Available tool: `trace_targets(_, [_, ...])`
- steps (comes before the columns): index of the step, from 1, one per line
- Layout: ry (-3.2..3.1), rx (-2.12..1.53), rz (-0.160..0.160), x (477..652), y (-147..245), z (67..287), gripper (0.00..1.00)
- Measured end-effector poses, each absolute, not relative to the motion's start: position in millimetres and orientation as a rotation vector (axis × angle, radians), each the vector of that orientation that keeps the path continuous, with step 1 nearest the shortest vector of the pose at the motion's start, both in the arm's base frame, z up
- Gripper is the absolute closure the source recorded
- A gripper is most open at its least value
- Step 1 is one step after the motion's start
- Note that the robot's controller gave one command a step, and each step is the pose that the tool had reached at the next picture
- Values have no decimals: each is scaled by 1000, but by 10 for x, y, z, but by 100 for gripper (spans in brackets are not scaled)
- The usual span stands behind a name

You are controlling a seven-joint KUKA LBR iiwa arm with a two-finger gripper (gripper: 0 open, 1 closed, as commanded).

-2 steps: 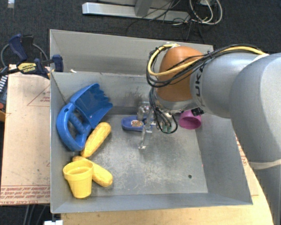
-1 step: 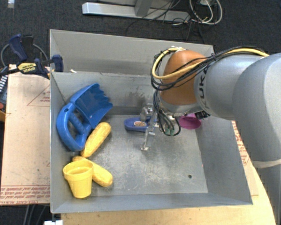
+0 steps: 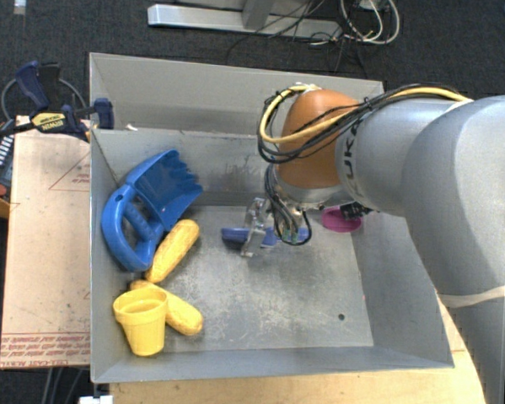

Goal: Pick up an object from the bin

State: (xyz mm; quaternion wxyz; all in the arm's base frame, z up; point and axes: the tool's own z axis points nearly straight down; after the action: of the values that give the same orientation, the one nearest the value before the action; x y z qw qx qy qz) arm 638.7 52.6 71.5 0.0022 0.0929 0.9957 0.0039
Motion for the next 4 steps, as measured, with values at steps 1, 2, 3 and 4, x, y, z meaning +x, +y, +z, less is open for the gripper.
trace_targets(1, [3124, 291, 12, 6387, 527, 714, 100])
trace_targets(2, [3124, 291, 12, 6387, 527, 714, 100])
trace_targets(3, [3134, 211, 11, 6274, 545, 1341, 100])
trace_targets(4, [3118, 192, 14, 6388, 523, 1273, 100])
